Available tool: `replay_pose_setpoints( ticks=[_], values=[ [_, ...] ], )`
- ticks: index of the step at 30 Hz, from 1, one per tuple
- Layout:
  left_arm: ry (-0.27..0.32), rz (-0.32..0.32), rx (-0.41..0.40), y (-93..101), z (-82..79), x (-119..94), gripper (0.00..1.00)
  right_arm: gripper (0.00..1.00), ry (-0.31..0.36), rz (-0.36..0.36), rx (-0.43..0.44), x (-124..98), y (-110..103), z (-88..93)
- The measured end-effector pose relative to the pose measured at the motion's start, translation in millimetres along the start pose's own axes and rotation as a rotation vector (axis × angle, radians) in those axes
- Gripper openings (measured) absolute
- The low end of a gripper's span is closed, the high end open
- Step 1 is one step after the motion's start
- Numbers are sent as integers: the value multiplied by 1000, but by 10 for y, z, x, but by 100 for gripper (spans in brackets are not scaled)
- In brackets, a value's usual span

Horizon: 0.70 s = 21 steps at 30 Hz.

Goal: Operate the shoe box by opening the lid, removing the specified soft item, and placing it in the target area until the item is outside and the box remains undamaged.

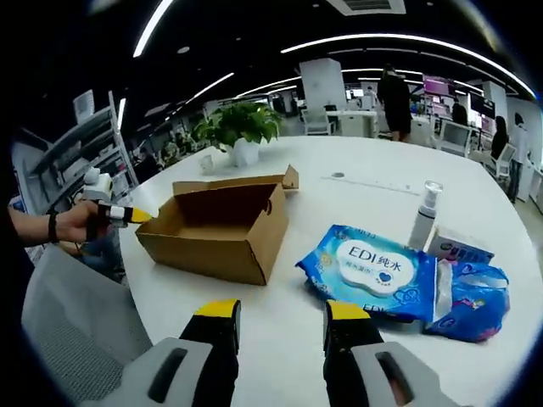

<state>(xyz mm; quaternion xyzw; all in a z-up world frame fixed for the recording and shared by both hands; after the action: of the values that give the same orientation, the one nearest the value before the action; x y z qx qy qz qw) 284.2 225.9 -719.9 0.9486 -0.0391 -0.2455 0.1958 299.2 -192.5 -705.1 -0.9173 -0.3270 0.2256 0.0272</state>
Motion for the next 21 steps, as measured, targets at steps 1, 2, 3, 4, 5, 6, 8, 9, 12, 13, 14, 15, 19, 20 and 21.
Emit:
replay_pose_setpoints(
  ticks=[1, 2, 3, 4, 5, 6, 8, 9, 12, 13, 14, 15, 19, 20, 21],
  values=[
    [-6, -2, 2, 2, 14, 5, 30, 36, 5, 5, 4, -9, -1, 2],
    [-16, -4, 3, -3, 27, 17, 30, 36, 14, 12, 11, -23, -6, 5],
    [-19, -5, 4, -4, 31, 19, 29, 36, 19, 16, 17, -32, -8, 9],
    [-22, -7, 6, -7, 32, 20, 27, 36, 21, 18, 20, -40, -13, 15],
    [-25, -6, 5, -8, 32, 23, 26, 36, 23, 19, 23, -51, -24, 29],
    [-26, -4, 1, -11, 28, 42, 24, 36, 20, 20, 24, -61, -36, 48],
    [-29, -13, 7, -15, 29, 63, 23, 36, 13, 23, 24, -79, -49, 82],
    [-33, -17, 11, -15, 33, 61, 23, 36, 12, 24, 26, -87, -53, 94],
    [-47, -27, 20, -23, 47, 44, 19, 36, 15, 32, 41, -111, -52, 132],
    [-57, -30, 30, -37, 56, 43, 17, 36, 16, 35, 47, -117, -53, 142],
    [-61, -31, 32, -49, 59, 45, 16, 36, 17, 37, 49, -118, -55, 146],
    [-61, -26, 26, -48, 61, 45, 16, 36, 17, 39, 51, -119, -56, 149],
    [-64, -19, 35, -34, 61, 20, 16, 36, 24, 39, 58, -114, -68, 145],
    [-66, -17, 41, -30, 60, 15, 15, 36, 25, 39, 58, -111, -74, 144],
    [-69, -14, 46, -29, 58, 11, 15, 36, 25, 37, 58, -106, -80, 143]
  ],
)
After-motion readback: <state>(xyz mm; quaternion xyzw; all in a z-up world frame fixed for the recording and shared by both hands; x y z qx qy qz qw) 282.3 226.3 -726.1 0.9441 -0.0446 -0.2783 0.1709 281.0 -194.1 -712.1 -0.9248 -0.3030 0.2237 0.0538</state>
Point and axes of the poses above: the point that each gripper's makers call its tool centre point, and the gripper's own axes: x roughly forward along the fingers, y roughly to its right, z roughly out of its underside, the point moved 8 cm from there along -x, roughly backward along the fingers, and after that the axes turned 12 degrees about y, right-handed, at the moved point
